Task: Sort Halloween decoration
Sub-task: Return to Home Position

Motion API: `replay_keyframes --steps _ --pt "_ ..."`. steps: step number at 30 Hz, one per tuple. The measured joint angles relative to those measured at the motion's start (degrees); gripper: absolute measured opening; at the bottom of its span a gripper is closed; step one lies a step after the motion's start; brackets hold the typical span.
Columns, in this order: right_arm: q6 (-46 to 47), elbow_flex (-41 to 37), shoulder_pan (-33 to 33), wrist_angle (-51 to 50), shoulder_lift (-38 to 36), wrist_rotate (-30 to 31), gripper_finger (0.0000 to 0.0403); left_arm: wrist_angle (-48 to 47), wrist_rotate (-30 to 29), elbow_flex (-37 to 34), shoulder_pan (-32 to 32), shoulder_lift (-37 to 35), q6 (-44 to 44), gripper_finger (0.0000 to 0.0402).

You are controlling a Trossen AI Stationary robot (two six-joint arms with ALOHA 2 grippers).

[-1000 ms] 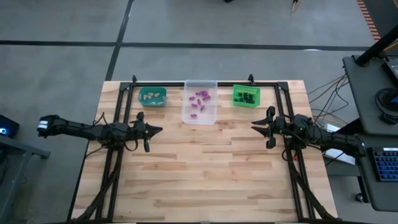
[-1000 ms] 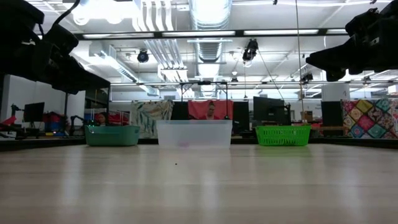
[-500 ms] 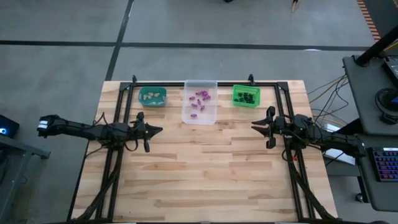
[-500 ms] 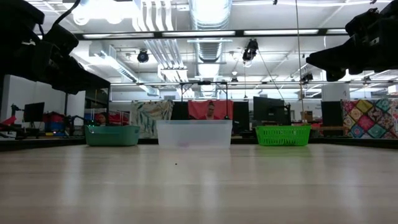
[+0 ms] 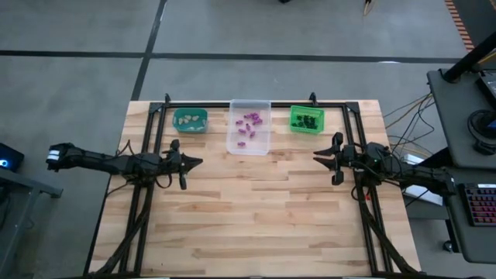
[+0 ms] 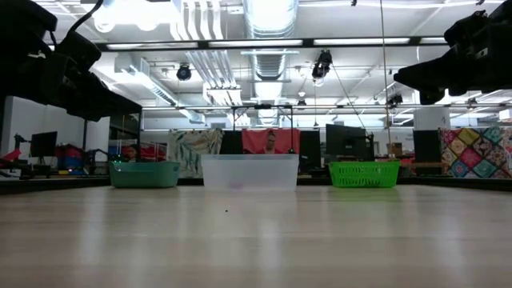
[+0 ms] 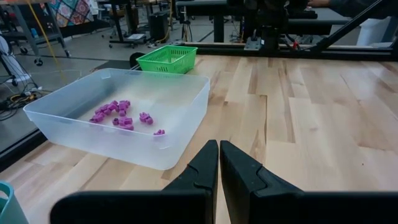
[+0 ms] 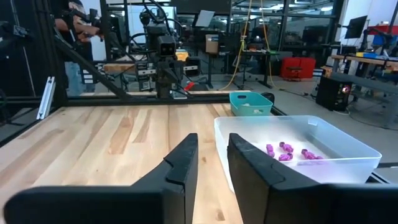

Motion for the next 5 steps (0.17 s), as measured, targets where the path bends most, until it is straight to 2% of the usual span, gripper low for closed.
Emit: replay_keyframes --steps 5 --pt "0.00 0.00 0.00 0.00 0.00 0.00 0.0073 -0.01 -0.01 0.00 -0.01 0.00 0.00 0.0000"
